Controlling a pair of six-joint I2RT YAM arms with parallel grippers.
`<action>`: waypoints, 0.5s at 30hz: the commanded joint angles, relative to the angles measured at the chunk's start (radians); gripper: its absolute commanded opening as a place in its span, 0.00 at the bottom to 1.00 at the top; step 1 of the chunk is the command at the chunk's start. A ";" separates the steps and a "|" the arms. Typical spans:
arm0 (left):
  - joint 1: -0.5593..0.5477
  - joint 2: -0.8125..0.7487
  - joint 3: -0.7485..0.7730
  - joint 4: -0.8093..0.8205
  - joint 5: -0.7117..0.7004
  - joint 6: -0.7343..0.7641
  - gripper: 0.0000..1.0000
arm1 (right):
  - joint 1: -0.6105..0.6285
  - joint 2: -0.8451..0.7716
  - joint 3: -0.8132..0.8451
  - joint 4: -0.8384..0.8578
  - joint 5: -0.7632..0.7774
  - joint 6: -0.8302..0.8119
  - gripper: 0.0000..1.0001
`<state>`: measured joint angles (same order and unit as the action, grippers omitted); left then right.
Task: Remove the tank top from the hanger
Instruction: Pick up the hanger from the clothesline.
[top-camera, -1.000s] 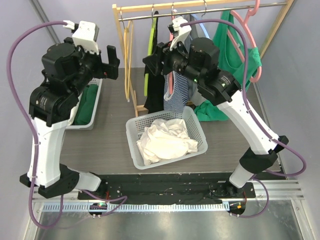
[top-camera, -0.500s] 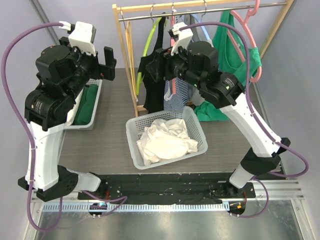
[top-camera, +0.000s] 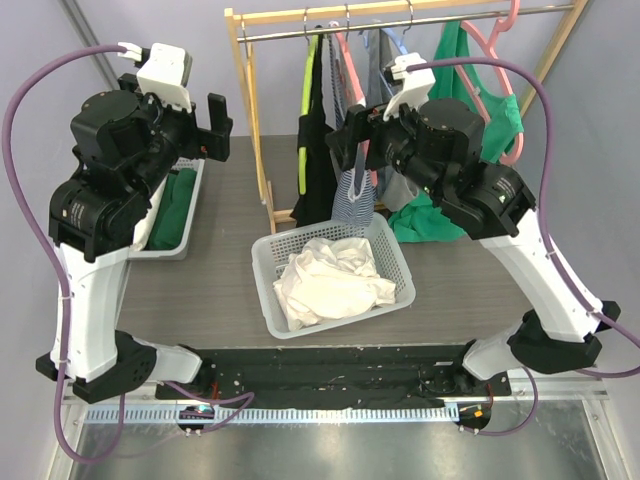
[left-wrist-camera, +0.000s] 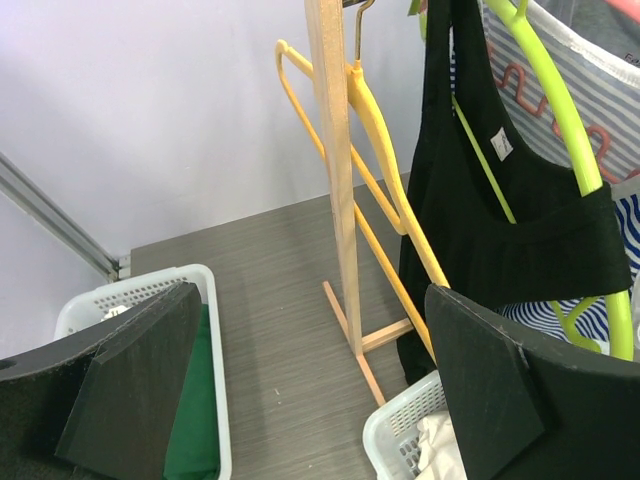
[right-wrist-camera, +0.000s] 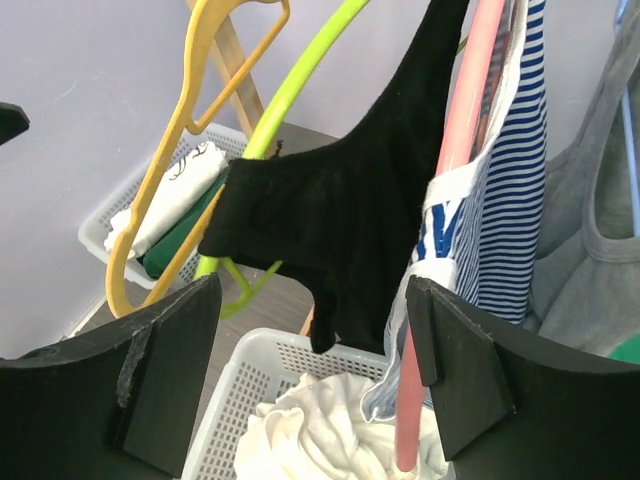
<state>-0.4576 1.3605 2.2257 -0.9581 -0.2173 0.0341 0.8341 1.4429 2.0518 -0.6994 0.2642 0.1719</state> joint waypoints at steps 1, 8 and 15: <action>0.002 -0.018 0.019 0.016 0.006 0.006 1.00 | 0.003 0.027 0.068 0.072 -0.017 0.026 0.84; 0.002 -0.029 0.008 0.015 0.002 0.012 1.00 | 0.026 0.165 0.209 -0.020 -0.007 0.066 0.86; 0.002 -0.032 -0.005 0.016 -0.001 0.030 1.00 | 0.097 0.223 0.260 -0.057 0.119 0.054 0.95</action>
<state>-0.4576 1.3468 2.2246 -0.9592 -0.2173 0.0399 0.8894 1.6634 2.2612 -0.7418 0.2813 0.2348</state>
